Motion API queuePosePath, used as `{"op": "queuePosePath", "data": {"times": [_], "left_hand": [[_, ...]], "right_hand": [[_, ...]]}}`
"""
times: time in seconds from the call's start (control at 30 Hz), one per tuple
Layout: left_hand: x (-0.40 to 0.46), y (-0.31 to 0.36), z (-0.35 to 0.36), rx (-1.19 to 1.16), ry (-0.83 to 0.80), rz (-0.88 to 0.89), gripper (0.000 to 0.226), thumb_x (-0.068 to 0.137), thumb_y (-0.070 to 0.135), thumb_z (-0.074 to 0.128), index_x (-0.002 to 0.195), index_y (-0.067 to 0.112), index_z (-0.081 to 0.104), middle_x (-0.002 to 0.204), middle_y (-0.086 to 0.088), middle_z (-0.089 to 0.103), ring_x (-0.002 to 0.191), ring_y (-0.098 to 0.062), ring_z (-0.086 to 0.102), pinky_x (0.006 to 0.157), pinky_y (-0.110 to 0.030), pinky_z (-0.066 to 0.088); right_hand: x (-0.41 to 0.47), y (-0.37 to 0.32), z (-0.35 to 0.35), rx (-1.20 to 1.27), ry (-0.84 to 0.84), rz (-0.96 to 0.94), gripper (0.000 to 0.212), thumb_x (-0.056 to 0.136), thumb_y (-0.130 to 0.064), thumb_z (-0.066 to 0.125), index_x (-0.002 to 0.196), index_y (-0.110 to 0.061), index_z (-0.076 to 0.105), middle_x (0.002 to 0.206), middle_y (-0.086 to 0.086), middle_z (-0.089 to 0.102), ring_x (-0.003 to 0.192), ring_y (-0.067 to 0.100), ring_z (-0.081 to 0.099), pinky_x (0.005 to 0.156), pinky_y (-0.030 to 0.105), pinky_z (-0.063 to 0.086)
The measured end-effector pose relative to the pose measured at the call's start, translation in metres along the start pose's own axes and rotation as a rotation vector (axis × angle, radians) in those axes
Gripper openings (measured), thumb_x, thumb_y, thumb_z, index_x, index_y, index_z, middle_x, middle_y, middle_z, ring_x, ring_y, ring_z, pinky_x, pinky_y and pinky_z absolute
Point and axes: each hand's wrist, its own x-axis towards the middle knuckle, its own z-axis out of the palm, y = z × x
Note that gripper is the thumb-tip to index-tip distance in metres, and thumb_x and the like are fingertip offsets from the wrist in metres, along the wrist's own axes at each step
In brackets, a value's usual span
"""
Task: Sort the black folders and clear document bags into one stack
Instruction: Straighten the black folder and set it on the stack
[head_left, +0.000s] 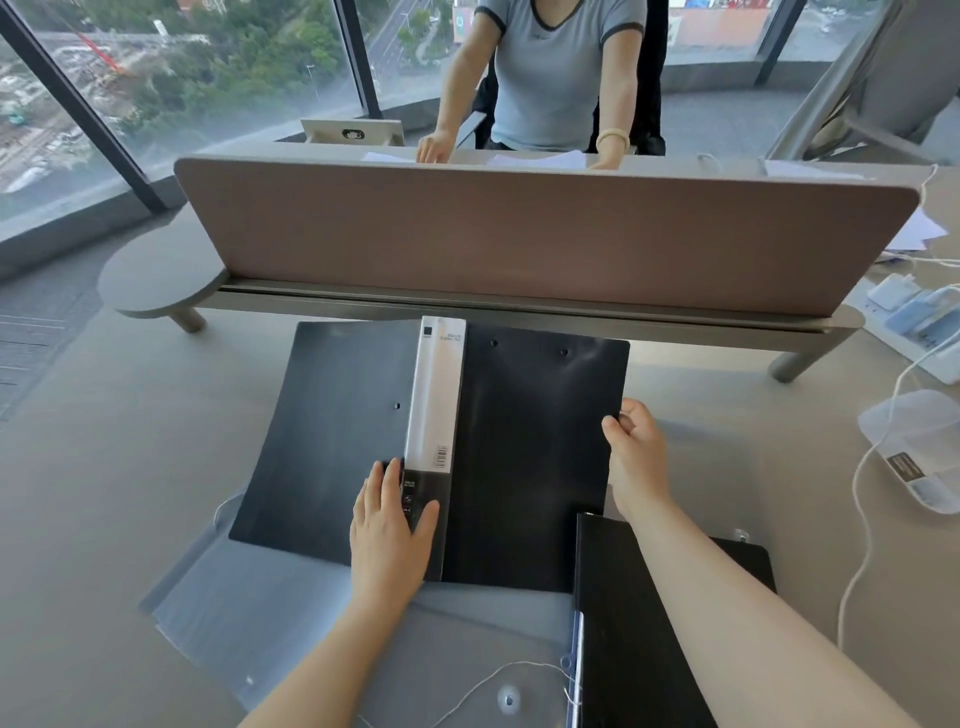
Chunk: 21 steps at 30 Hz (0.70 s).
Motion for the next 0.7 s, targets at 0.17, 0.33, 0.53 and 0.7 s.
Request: {"op": "queuePosePath", "data": {"times": [0.17,0.33,0.53,0.7], "left_hand": [[0.005,0.000,-0.019,-0.119,0.102,-0.032,0.075,0.094,0.036,0.061,0.156,0.021,0.022,0.164,-0.002,0.021,0.148,-0.027,0.021,0.118,-0.048,0.027],[0.008,-0.001,-0.038,-0.260,0.177,-0.032,0.082,0.092,0.041,0.063,0.157,0.028,0.014,0.166,0.004,0.013,0.150,-0.022,0.014,0.120,-0.046,0.022],[0.013,0.005,-0.061,-0.432,0.240,-0.006,0.090,0.088,0.047,0.067,0.156,0.037,0.009,0.166,0.010,0.012,0.151,-0.019,0.015,0.119,-0.049,0.022],[0.014,0.011,-0.084,-0.724,0.240,0.040,0.100,0.072,0.057,0.072,0.154,0.041,0.016,0.156,0.022,0.025,0.148,-0.009,0.025,0.120,-0.039,0.027]], "right_hand": [[-0.013,-0.031,0.016,0.076,-0.041,-0.081,0.018,0.101,-0.022,0.046,0.115,-0.021,0.058,0.109,-0.011,0.064,0.098,0.005,0.060,0.076,0.011,0.043],[-0.023,-0.054,0.027,0.180,-0.098,-0.139,0.021,0.101,-0.018,0.046,0.115,-0.018,0.062,0.112,-0.007,0.069,0.106,0.010,0.063,0.092,0.023,0.050],[-0.043,-0.088,0.029,0.302,-0.179,-0.232,0.022,0.100,-0.008,0.045,0.108,-0.012,0.065,0.109,0.003,0.070,0.107,0.023,0.065,0.094,0.034,0.054],[-0.063,-0.120,0.024,0.496,-0.304,-0.276,0.030,0.099,0.003,0.041,0.105,-0.009,0.068,0.106,0.006,0.073,0.103,0.025,0.068,0.086,0.031,0.056]]}}
